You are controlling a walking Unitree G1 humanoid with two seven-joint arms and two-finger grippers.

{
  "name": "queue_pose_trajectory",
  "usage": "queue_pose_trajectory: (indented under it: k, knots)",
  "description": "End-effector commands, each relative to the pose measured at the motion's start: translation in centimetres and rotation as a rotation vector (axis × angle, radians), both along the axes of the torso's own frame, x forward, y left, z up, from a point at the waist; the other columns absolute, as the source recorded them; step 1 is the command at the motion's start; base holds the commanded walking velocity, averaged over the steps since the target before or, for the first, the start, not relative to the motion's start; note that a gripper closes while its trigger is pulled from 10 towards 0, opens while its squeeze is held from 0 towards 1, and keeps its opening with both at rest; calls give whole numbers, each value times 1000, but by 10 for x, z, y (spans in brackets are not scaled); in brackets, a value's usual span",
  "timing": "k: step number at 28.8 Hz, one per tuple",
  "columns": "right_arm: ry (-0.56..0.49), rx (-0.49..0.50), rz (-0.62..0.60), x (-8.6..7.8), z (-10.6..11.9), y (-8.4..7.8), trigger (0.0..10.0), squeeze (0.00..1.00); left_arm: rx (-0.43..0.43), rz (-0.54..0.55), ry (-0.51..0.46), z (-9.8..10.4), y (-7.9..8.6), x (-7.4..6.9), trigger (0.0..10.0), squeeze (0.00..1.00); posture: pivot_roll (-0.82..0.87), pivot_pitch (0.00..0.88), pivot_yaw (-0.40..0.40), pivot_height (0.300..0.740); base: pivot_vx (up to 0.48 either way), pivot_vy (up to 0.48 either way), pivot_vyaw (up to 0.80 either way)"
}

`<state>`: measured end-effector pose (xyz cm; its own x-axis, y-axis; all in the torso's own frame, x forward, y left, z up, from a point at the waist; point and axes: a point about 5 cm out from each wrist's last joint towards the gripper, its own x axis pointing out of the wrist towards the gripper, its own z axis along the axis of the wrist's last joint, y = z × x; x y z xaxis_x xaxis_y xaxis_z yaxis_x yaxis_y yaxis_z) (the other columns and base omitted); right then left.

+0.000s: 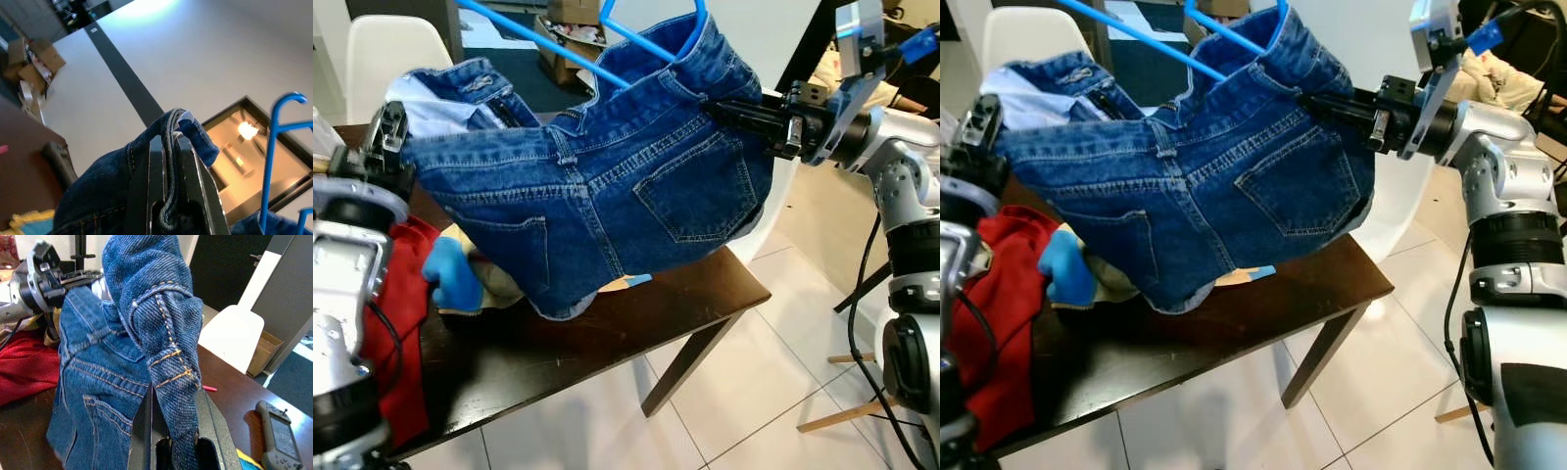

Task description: Hang hanger

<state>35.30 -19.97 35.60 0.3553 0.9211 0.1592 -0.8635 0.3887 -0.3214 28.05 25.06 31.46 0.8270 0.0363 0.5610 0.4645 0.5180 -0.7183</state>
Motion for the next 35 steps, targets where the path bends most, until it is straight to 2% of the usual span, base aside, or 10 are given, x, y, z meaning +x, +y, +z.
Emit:
queue_pose_trajectory:
  k: [1, 11, 19, 20, 22, 24, 25, 27, 30, 35]
  knots:
    - [-26, 19, -42, -5, 3, -15, 0, 0, 10, 5, -22, 9, 3, -3, 0, 0, 157, 65, -114, 740, 0, 0, 0]
    - [1, -48, 11, -18, -12, -28, 0, 0, 70, -53, 0, 14, -7, 8, 0, 0, 154, 60, -82, 740, 0, 0, 0]
    - [34, -237, 13, -26, -29, -33, 0, 0, 122, -84, 34, 12, -15, 18, 0, 0, 144, 57, -69, 740, 0, 0, 0]
    - [39, -289, -9, -24, -35, -31, 0, 0, 140, -93, 41, 12, -19, 21, 2000, 0, 143, 59, -70, 740, 0, 0, 0]
    - [34, -294, -31, -21, -36, -27, 0, 0, 168, -98, 40, 12, -24, 23, 2745, 0, 143, 62, -71, 740, 0, 0, 0]
    - [12, -186, -95, -11, -30, -22, 0, 0, 219, -117, 18, 13, -38, 22, 4471, 0, 144, 65, -80, 740, 0, 0, 0]
    - [12, -186, -95, -11, -30, -22, 0, 0, 219, -117, 18, 13, -38, 22, 4471, 0, 144, 65, -80, 740, 0, 0, 0]
    - [25, 13, -228, 6, -18, -20, 0, 0, 245, -167, -25, 11, -52, 15, 6549, 0, 140, 67, -86, 740, 0, 0, 0]
    - [75, 145, -351, 17, -13, -26, 0, 0, 253, -184, -30, 9, -57, 12, 6745, 0, 136, 70, -90, 740, 0, 0, 0]
    - [154, 185, -484, 26, -21, -33, 0, 0, 241, -186, -30, 8, -60, 10, 7176, 0, 138, 71, -96, 740, 0, 0, 0]
